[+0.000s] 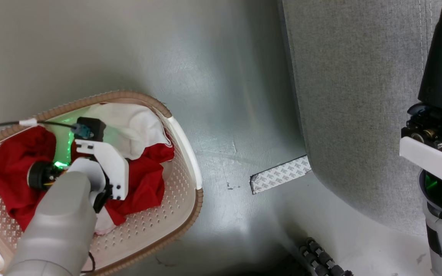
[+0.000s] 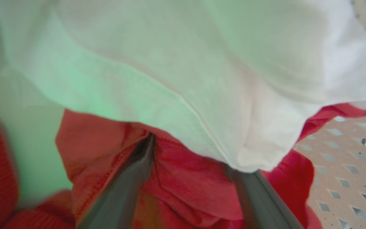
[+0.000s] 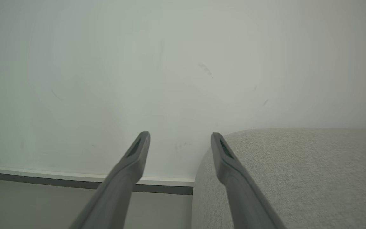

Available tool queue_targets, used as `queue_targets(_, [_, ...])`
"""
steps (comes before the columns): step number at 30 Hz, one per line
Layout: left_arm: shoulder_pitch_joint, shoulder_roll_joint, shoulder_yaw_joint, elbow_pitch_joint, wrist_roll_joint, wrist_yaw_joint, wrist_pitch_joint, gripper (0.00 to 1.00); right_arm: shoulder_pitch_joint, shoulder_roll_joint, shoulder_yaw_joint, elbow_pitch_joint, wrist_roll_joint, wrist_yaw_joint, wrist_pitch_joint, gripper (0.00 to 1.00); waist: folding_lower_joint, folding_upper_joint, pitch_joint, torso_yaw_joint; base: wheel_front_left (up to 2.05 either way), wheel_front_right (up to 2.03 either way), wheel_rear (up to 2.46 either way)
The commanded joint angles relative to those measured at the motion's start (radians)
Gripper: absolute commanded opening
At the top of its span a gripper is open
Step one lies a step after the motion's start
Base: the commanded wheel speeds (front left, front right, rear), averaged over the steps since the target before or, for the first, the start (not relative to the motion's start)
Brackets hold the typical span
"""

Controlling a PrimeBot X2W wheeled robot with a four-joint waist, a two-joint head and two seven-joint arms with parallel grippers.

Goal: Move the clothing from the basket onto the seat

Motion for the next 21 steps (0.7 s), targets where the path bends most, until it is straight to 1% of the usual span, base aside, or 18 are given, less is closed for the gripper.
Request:
queue_targets(1, [0.035,-0.014,-0.011,0.036,-0.005,-0.006,0.04,0.44,-0.001,0.006,0.002,0.001,-0.001,-0.002,0.001,1.0,0.0008,-0.0002,-0.001,-0.001,0.0,0.0,0.0])
queue_targets(2, [0.033,-0.013,-0.013,0.035,-0.008,-0.01,0.026,0.0,-0.004,0.007,0.003,0.002,0.0,-0.002,0.001,1.0,0.0008,-0.0002,-0.003,-0.002,0.0,0.0,0.0])
queue_targets(5, [0.032,-0.017,-0.016,0.03,-0.014,-0.014,0.012,0.0,-0.01,0.009,0.003,0.006,0.004,-0.002,0.001,1.0,0.0008,-0.0002,-0.008,-0.005,0.0,0.0,0.0])
queue_targets(7, [0.026,0.003,-0.016,0.025,-0.019,-0.012,-0.012,0.0,-0.016,0.01,0.004,0.011,0.007,-0.002,0.001,1.0,0.0008,-0.0002,-0.019,-0.008,0.0,0.0,0.0])
queue_targets(9, [0.028,0.003,-0.025,0.022,-0.018,-0.017,-0.029,0.0,-0.015,0.011,0.004,0.021,0.005,-0.002,0.001,1.0,0.0008,-0.0002,-0.039,-0.001,0.0,0.0,0.0])
queue_targets(15, [0.066,-0.038,-0.046,0.021,-0.034,-0.024,-0.098,0.0,0.006,-0.022,0.009,0.061,-0.006,-0.002,0.001,1.0,0.0008,-0.0002,-0.142,0.032,0.0,0.0,0.0])
queue_targets(21, [0.136,-0.092,-0.067,0.013,-0.082,-0.026,-0.172,0.0,0.05,-0.053,0.009,0.105,-0.003,-0.002,0.001,1.0,0.0008,-0.0002,-0.292,0.078,0.0,0.0,0.0])
